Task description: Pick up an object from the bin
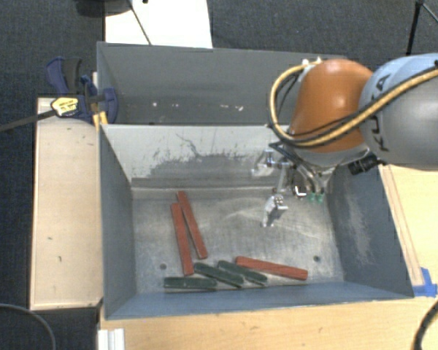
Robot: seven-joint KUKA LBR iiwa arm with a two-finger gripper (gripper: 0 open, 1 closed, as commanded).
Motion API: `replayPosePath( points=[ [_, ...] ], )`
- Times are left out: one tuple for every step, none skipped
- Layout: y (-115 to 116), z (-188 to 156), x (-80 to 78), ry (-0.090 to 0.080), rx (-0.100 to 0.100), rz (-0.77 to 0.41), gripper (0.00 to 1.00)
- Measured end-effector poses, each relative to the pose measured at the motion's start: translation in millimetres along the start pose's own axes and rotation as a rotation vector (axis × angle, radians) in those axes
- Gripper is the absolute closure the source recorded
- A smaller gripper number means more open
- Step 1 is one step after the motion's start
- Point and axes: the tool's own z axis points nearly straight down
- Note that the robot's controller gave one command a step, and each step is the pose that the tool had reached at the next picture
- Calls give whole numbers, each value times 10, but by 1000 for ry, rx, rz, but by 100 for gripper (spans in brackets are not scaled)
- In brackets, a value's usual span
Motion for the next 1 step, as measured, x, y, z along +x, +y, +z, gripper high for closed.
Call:
replayPosePath(
  points=[
    [-1, -46, -18, -8, 0, 1, 0]
  ],
)
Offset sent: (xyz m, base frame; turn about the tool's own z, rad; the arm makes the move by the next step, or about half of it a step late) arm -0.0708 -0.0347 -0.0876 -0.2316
